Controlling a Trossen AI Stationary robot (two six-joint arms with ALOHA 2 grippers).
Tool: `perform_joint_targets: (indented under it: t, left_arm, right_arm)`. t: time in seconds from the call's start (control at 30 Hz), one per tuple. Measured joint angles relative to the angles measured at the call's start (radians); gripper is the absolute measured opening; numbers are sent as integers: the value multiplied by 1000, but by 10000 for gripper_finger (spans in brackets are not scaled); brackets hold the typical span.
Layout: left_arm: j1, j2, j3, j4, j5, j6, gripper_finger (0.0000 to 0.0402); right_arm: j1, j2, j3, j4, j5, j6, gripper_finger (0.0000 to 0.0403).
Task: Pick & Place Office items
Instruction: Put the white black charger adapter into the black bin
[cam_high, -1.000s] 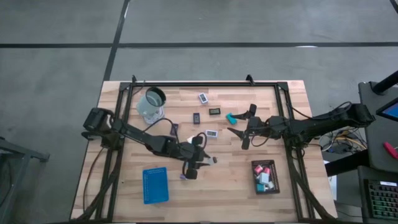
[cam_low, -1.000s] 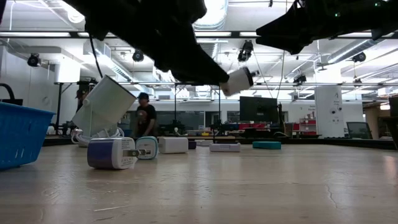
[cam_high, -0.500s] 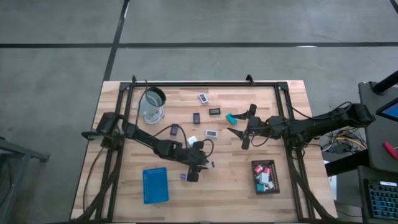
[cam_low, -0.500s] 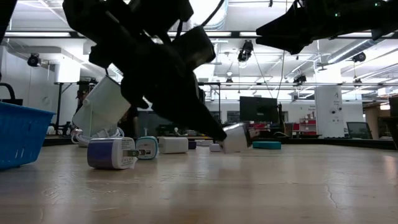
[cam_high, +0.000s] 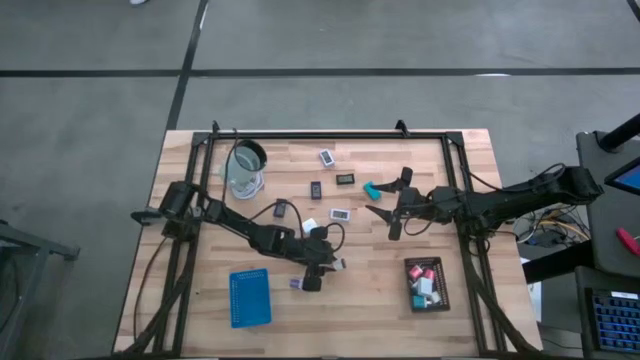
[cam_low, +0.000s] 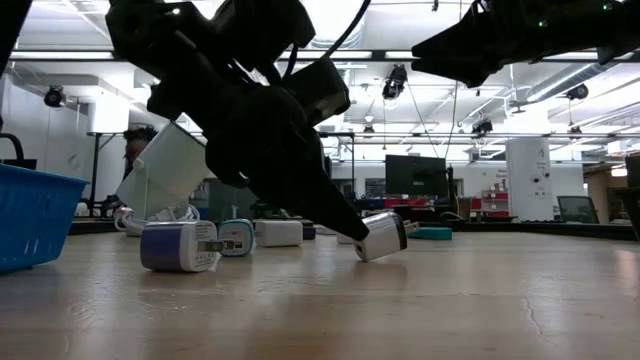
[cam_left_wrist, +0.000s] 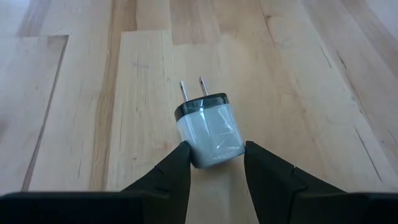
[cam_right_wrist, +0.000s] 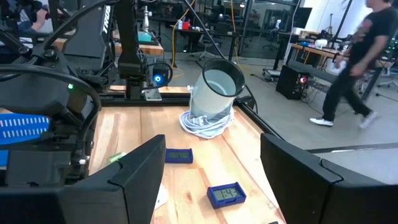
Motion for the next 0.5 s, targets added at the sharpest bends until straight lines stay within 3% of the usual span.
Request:
perform_joint_targets:
  t: [0.5]
  left_arm:
    - [1, 1, 0, -1, 11, 14, 136]
  right_arm:
    - [0, 0, 0, 0, 0, 0, 260]
